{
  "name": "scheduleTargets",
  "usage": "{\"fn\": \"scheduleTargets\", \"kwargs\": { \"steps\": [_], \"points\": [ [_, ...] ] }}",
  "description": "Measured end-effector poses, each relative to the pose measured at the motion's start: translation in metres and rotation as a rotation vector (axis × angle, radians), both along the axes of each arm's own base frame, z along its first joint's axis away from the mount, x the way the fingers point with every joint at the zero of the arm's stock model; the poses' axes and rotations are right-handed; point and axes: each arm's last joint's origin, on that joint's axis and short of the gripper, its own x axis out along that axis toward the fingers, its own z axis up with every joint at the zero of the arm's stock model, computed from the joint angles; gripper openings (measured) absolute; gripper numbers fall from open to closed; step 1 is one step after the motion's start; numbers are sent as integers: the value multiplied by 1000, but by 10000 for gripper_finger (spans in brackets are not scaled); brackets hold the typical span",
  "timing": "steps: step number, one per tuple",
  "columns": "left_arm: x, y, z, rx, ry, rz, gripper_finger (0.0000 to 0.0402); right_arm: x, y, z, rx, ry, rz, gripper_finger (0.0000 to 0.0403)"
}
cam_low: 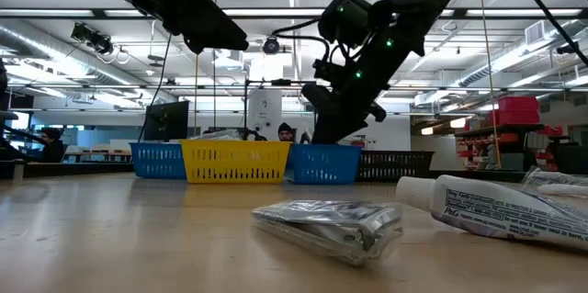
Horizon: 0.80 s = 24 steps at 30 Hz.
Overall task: Pick & Place Travel size toiletries
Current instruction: Put the nail cutter into the right blue bin, then put the toothpaste into the black bin
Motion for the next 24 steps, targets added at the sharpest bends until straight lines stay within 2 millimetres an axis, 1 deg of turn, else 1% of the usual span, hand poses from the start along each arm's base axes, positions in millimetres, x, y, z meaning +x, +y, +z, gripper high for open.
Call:
{"fn": "scheduleTargets", "kwargs": {
  "steps": [2, 4, 6, 8, 11, 13, 15, 19, 22, 24],
  "points": [
    [0, 0, 0, 0, -1, 1, 127, 1, 1, 6, -2, -14, 9, 176],
    [0, 0, 0, -1, -2, 1, 127, -1, 7, 13, 16, -25, 44, 194],
    [0, 0, 0, -1, -3, 1, 127, -2, 18, 20, 53, -33, 108, 207],
    [0, 0, 0, -1, -3, 1, 127, -4, 35, 29, 103, -57, 169, 213],
    [0, 0, 0, -1, -3, 1, 127, -7, 69, 42, 127, -90, 268, 210],
    [0, 0, 0, -1, -3, 1, 127, -9, 94, 47, 153, -115, 320, 202],
    [0, 0, 0, -1, -3, 1, 127, -15, 122, 49, 222, -117, 371, 194],
    [0, 0, 0, -1, -5, 1, 127, -25, 173, 44, 400, -118, 430, 189],
    [0, 0, 1, -1, -8, 2, 127, -36, 205, 37, 441, -81, 482, 196],
    [1, 0, 1, -11, -14, 6, 127, -44, 219, 32, 431, -42, 507, 204]
  ]
}}
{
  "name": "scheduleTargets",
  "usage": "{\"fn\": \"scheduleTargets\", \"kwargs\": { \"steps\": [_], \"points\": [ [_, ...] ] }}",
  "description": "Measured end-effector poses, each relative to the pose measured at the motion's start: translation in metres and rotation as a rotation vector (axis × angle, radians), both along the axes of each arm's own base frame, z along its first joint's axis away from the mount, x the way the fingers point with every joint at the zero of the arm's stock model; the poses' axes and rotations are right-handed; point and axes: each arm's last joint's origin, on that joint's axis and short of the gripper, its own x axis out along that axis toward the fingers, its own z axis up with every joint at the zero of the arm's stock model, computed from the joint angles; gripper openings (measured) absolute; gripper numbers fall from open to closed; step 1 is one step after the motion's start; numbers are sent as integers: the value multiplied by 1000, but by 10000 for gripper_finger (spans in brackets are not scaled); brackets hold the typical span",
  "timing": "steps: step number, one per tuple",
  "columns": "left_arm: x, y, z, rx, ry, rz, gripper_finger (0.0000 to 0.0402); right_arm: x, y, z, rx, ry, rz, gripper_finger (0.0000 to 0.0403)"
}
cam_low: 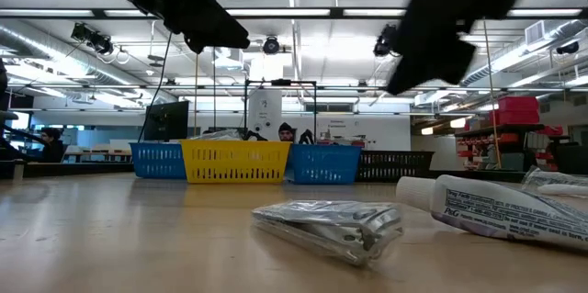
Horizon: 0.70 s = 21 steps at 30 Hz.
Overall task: Pick & Place Travel size toiletries
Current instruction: Put the toothpaste into the black bin
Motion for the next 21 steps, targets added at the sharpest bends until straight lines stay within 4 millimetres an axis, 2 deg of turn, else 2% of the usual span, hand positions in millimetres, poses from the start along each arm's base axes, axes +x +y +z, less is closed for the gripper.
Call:
{"fn": "scheduleTargets", "kwargs": {
  "steps": [5, 8, 15, 21],
  "points": [
    [1, 0, 3, -34, -32, 13, 127, -22, 22, -8, -162, 24, -60, 219],
    [1, 0, 2, -34, -31, 13, 127, -28, 33, -16, -163, 43, -85, 220],
    [1, 0, 3, -37, -38, 14, 127, -28, 60, -51, -94, 72, -108, 208],
    [1, 0, 3, -38, -41, 15, 127, -26, 63, -73, -114, 115, -99, 202]
  ]
}}
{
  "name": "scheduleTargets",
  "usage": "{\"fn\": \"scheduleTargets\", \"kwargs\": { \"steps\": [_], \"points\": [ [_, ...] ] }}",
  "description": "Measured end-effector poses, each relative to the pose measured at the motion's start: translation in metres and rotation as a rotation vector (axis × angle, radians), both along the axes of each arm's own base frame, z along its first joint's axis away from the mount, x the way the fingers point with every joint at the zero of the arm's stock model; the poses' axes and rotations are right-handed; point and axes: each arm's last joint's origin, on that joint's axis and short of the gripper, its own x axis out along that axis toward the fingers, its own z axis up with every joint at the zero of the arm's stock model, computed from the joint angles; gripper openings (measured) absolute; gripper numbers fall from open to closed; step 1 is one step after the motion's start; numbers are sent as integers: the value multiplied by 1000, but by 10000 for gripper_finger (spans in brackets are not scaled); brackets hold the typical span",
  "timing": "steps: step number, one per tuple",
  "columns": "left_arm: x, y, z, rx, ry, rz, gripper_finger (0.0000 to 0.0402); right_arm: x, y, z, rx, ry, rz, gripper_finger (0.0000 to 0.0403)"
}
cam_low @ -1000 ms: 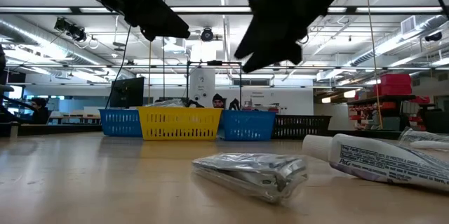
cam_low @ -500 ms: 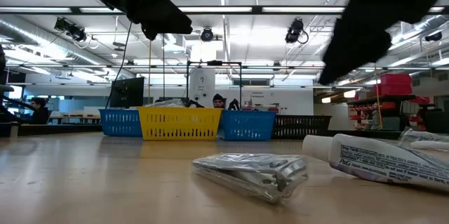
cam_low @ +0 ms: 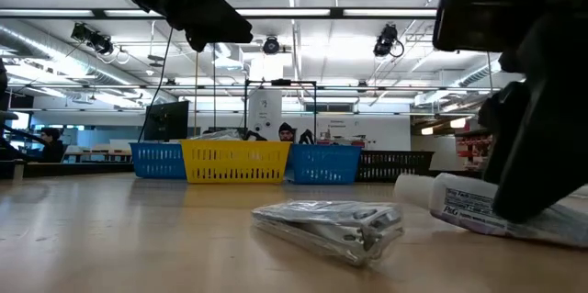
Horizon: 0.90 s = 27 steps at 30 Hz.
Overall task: Pick & Place Travel size toiletries
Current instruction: Put the toothpaste into the black bin
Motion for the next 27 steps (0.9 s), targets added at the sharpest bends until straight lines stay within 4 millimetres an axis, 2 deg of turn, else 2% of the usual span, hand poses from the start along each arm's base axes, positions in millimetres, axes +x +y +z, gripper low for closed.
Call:
{"fn": "scheduleTargets", "kwargs": {
  "steps": [5, 9, 13, 17, 19, 22, 27],
  "points": [
    [0, 0, 1, 1, -9, -1, 127, 2, -1, -4, -80, 4, 108, 189],
    [0, 0, 1, 26, -6, -11, 127, 2, -4, -5, -141, 22, 175, 146],
    [0, 0, 1, 31, -5, -12, 127, 4, -10, -5, -118, 43, 123, 93],
    [0, 0, 1, 32, -5, -13, 127, 8, -20, 2, -137, 37, 117, 68],
    [0, 0, 1, 33, -5, -13, 127, 8, -29, 10, -175, 43, 125, 64],
    [0, 0, 1, 35, -5, -14, 127, 8, -49, 34, -249, 18, 65, 63],
    [1, 0, 1, 71, -8, -27, 127, -1, -96, 77, -485, -9, -119, 62]
  ]
}}
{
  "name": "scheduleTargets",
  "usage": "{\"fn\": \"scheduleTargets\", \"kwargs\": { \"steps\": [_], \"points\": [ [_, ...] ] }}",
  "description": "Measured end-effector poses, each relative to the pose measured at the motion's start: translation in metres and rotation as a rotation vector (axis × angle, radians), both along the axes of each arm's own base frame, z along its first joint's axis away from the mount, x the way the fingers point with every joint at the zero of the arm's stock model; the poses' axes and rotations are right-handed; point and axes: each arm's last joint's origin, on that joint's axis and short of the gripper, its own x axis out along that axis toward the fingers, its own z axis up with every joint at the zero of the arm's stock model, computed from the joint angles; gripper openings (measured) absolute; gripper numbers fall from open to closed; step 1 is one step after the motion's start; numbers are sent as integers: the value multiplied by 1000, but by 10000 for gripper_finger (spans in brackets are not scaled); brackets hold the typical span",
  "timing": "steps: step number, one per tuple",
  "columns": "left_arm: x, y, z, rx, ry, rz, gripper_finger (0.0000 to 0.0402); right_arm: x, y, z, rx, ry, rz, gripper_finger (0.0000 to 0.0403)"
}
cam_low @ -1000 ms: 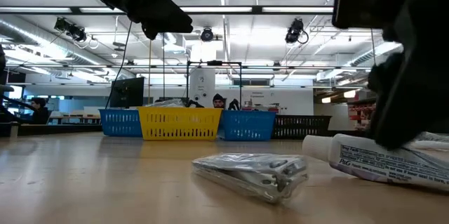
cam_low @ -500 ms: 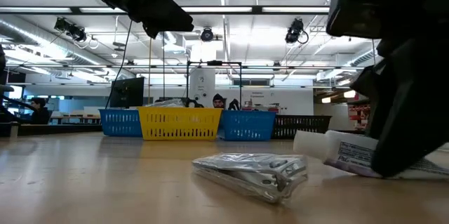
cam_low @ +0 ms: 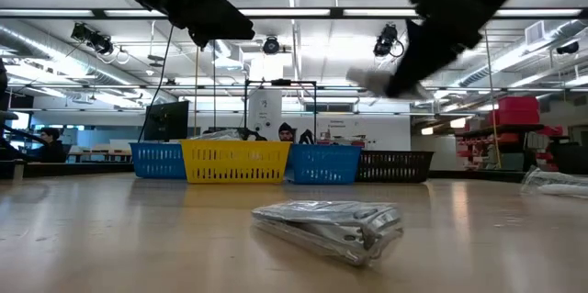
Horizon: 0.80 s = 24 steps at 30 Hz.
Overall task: Pick & Place Travel size toiletries
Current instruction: Put the toothpaste into the black bin
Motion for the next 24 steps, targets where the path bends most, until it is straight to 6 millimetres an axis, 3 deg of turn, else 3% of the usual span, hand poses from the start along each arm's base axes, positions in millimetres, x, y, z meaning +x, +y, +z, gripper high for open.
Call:
{"fn": "scheduleTargets", "kwargs": {
  "steps": [5, 9, 15, 18, 24],
  "points": [
    [1, 0, 4, 23, -41, -6, 127, -14, -56, 34, -228, -23, -224, 62],
    [2, 0, 5, 50, -47, -16, 127, -15, -102, 42, -236, 7, -372, 61],
    [2, 0, 5, 53, -49, -17, 127, -10, -158, 21, -127, 161, -377, 62],
    [2, 0, 5, 52, -53, -16, 127, -12, -180, 10, -91, 117, -425, 65],
    [2, 0, 5, 38, -49, -12, 127, -20, -206, -7, -42, 133, -402, 90]
  ]
}}
